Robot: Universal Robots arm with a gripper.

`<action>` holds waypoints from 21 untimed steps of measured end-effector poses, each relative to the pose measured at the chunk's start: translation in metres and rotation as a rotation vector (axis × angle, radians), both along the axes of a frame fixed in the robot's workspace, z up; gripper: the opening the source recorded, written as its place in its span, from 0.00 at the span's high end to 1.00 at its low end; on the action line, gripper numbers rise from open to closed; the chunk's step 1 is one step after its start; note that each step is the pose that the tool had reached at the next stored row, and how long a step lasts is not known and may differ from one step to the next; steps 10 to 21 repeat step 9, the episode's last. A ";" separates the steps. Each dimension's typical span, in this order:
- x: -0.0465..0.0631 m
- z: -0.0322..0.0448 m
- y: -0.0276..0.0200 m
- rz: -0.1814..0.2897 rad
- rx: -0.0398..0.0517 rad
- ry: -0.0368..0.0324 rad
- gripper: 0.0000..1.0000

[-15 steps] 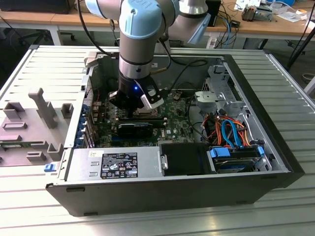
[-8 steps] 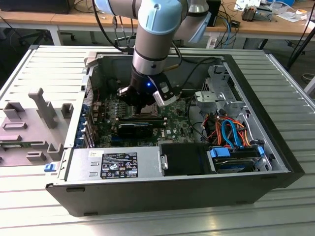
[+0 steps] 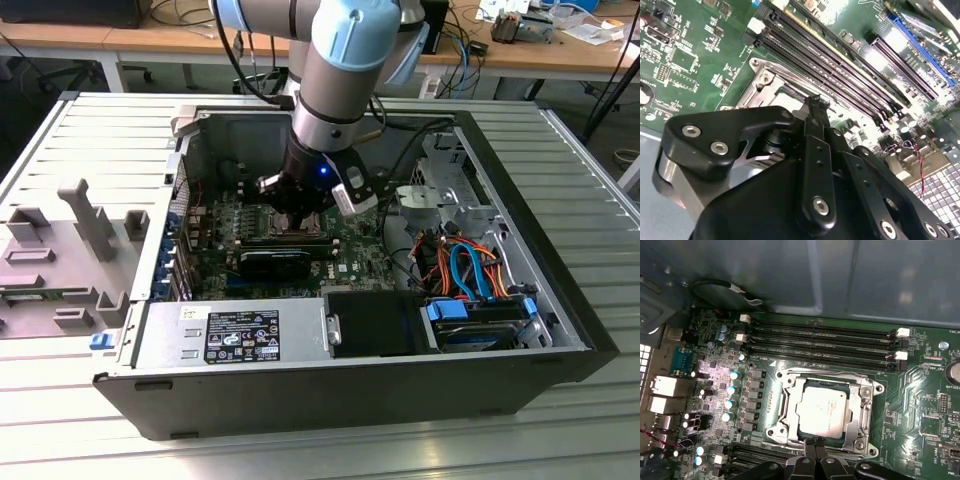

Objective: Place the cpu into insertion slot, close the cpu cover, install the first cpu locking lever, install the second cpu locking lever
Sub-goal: 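Install the second cpu locking lever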

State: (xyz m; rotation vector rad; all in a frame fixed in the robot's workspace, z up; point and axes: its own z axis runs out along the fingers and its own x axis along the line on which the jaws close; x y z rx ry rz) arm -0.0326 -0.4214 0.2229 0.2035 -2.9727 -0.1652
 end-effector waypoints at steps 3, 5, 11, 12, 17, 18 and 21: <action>0.000 0.0076 0.0000 0.000 0.0000 0.0000 0.89; 0.000 0.0147 0.0001 0.000 0.0003 0.0000 0.89; 0.000 0.0374 0.0001 0.000 0.0022 -0.0001 0.89; 0.000 0.0374 0.0001 0.000 0.0022 -0.0001 0.89; 0.000 0.0374 0.0001 0.000 0.0022 -0.0001 0.89; 0.000 0.0374 0.0001 0.000 0.0022 -0.0001 0.89; 0.000 0.0374 0.0001 0.000 0.0022 -0.0001 0.89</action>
